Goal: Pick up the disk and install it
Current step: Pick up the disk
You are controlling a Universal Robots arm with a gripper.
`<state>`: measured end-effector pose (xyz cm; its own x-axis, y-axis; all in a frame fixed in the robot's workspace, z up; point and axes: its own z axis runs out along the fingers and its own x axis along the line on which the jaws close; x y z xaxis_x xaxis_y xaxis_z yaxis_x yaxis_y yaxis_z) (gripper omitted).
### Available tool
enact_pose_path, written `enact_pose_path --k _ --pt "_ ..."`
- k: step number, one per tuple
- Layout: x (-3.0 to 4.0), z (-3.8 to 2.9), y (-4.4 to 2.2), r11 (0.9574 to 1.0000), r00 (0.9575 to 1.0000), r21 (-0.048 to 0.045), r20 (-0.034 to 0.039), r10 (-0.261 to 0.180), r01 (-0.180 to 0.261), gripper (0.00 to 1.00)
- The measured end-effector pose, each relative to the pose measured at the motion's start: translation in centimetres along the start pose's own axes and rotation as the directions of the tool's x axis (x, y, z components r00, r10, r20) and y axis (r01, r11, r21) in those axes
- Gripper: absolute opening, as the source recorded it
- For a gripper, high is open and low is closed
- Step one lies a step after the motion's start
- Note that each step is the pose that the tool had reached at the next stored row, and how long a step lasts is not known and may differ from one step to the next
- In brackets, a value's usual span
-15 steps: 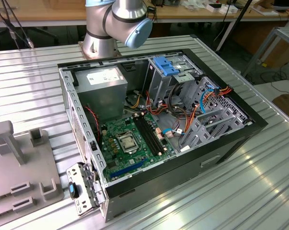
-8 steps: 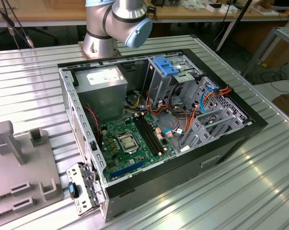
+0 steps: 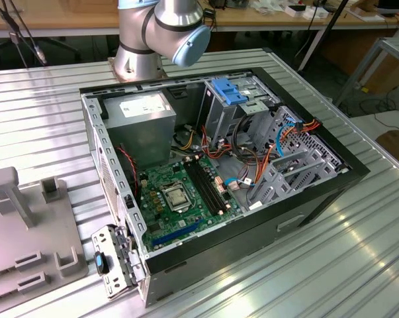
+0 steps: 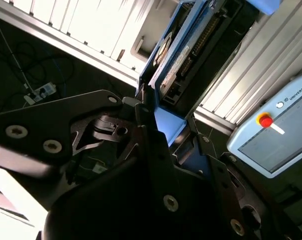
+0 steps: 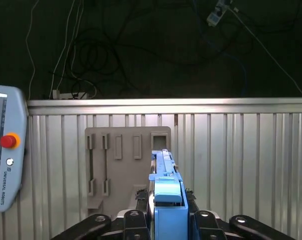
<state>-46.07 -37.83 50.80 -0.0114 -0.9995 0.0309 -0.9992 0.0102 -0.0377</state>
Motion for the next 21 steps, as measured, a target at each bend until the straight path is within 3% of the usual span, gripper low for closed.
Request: enact_pose_path --k 6,9,11,16,21 --pt "0.01 -0.29 -0.02 1.0000 1.0000 0.0000 0.0000 0.000 0.000 0.37" --pt "0.01 -0.28 -0.40 1.0000 1.0000 0.0000 0.0000 0.000 0.000 0.37" --pt "-0.01 -0.23 -1.66 1.0000 1.0000 -0.0001 0.0000 0.000 0.000 0.37" --pt "-0.03 -0.17 -3.33 1.0000 1.0000 0.0000 -0.0001 0.000 0.000 0.37" --pt "-0.05 -0.08 -5.46 1.0000 1.0000 0.0001 0.0000 0.000 0.000 0.37"
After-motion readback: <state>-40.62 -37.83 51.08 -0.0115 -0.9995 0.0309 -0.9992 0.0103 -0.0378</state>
